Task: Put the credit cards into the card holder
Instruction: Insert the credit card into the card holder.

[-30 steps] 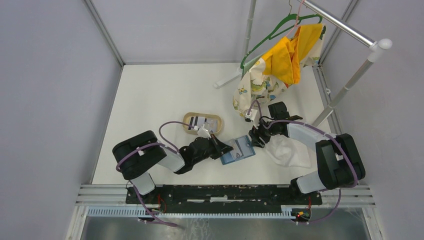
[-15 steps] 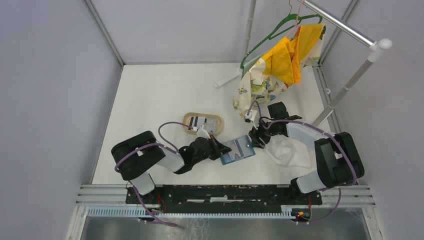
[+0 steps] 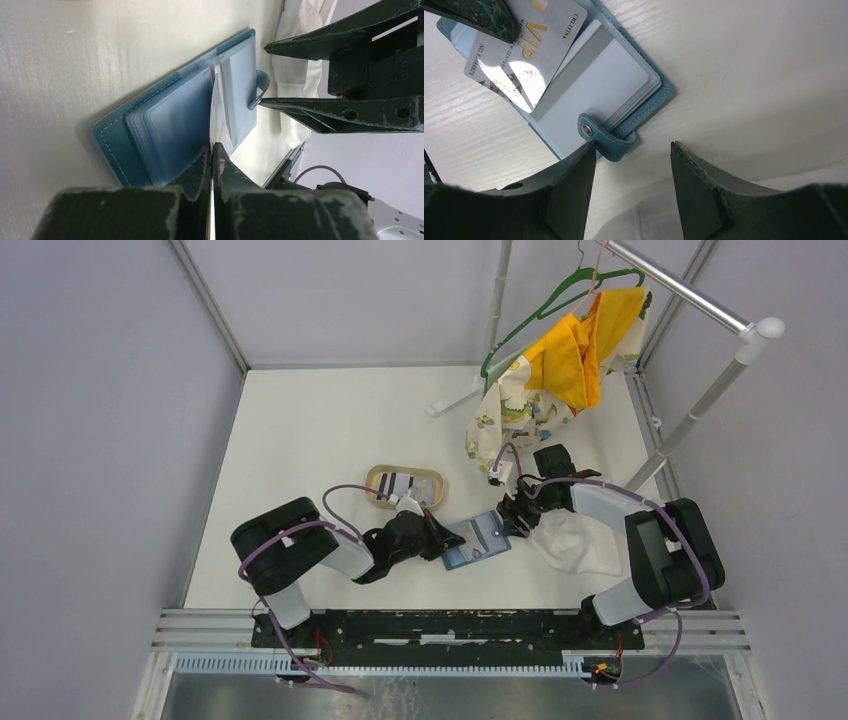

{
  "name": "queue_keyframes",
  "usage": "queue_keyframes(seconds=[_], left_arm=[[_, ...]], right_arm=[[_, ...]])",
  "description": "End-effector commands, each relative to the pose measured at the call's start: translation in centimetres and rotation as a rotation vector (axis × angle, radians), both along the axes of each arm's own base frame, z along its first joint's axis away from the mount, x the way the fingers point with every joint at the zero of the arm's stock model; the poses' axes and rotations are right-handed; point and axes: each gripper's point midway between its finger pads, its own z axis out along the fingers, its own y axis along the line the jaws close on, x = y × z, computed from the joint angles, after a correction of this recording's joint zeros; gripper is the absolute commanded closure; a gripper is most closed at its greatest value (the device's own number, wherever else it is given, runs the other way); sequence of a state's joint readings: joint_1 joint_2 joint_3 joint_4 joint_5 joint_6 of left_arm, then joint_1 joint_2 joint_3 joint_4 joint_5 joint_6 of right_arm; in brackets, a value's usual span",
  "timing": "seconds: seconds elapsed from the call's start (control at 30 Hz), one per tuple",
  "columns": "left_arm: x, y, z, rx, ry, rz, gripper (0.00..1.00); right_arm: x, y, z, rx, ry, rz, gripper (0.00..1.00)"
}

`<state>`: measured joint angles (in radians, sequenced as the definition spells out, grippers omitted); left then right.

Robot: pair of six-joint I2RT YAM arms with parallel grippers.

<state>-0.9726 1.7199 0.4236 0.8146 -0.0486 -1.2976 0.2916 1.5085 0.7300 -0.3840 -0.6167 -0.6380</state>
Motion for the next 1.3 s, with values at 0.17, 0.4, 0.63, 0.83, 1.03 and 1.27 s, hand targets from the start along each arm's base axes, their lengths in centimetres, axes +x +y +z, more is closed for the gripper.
queue_keyframes(seconds=[0.17,0.4,0.63,0.83,1.03,1.27], left_arm=[[0.5,1.1,-0.8,0.104,0.02,0.031,0.98],[1.2,1.9,-0.4,0.194,-0.036,0.03,0.98],[1.1,1.0,-1.0,0.191,-0.035,-0.005,0.98],[0.8,0.2,-1.2,0.159,-0.021,-0.033,0.98],[0.2,0.1,-1.4,0.149,0.0,-0.044,0.98],[-0.5,0.1,-1.8,0.119,0.053,-0.041,0.98]], right_arm=[[1.0,0.1,0.7,0.002,-0.031,0.01,0.38],[1.1,0.1,0.8,0.004,-0.03,0.011,0.39],[1.0,0.2,0.7,0.006,-0.027,0.013,0.39],[1.0,0.2,0.7,0.007,-0.025,0.014,0.39],[0.9,0.2,0.8,0.01,-0.024,0.015,0.39],[0.9,0.3,0.8,0.014,-0.024,0.018,0.39]])
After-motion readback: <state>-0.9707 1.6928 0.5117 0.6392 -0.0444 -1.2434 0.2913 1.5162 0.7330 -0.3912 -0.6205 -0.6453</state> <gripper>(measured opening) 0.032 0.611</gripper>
